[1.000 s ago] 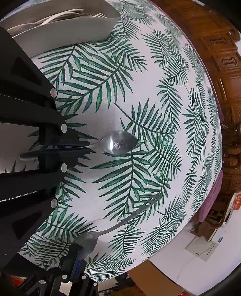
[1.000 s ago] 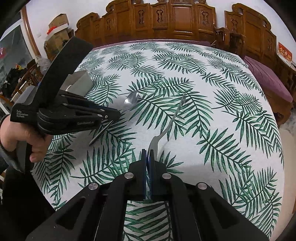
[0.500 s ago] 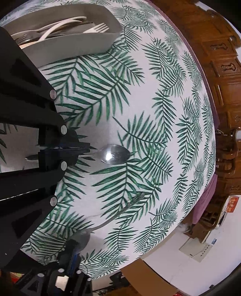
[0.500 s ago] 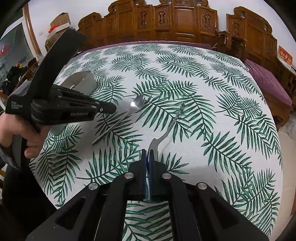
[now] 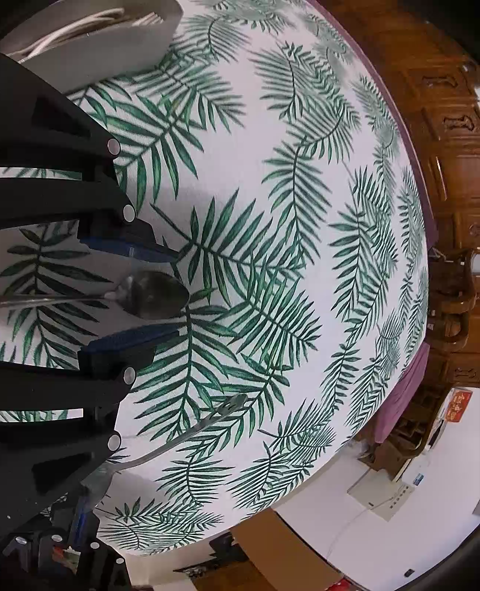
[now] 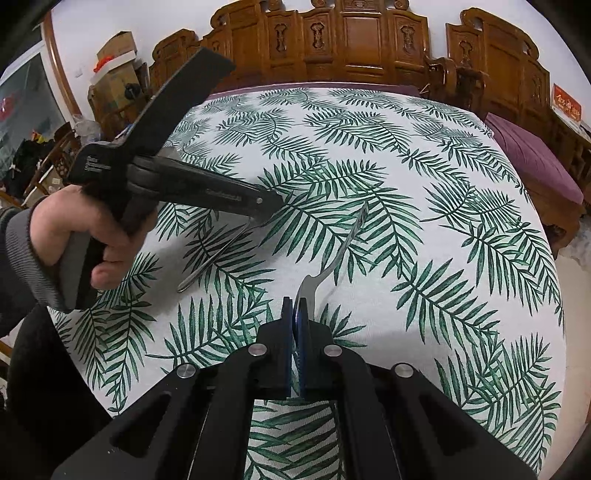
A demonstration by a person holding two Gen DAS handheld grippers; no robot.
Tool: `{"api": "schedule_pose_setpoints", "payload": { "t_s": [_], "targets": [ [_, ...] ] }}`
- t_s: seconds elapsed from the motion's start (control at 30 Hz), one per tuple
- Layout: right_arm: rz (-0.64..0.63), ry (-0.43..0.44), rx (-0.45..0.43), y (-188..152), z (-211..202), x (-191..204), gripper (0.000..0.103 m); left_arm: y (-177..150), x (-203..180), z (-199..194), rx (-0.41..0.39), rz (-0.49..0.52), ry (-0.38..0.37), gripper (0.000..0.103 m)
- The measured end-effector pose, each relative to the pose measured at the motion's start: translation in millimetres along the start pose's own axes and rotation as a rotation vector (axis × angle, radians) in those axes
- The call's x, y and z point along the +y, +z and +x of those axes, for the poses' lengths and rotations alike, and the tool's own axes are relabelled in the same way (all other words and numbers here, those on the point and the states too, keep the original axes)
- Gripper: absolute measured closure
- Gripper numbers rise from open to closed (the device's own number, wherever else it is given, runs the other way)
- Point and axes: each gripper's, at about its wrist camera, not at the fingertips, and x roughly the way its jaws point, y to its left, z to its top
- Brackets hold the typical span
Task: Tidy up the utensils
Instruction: 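Grasp the other metal spoon with the left tool while the right tool holds its spoon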
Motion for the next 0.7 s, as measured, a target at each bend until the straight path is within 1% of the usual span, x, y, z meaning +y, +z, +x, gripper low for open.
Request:
{"api": "schedule_pose_setpoints", "payload": {
  "t_s": [0.07,0.2,0.37,0.57,0.7],
  "targets": [
    [0.003,0.002,0.000,-0.5,0.8,-1.4,0.100,-0.4,-2.0,5.3,0.009,0.004,-0.002,0.076],
    [0.004,0.003,0.003,-1.9,1.8,-1.3,0.100,-2.0,-7.5,4.1,-0.006,0.024,0.008,0.077],
    [0.004,0.000,-0.003,-0.3,0.3,1.0,0.100,-8.6,-9.7,-7.7,-0.037,0.030,0.022,0.077],
    [-0.016,0.001,-0.023,4.8,-7.7,12.7,0.100,-21.1,-9.8,-47.5,-0.108,0.041,0.026,0.077],
    [-0.055,-0.017,-0.042,10.5,-12.9,28.0,0.100,-26.1,-1.3,-78.7,-0.156,0.019,0.031,0.078]
  ]
}}
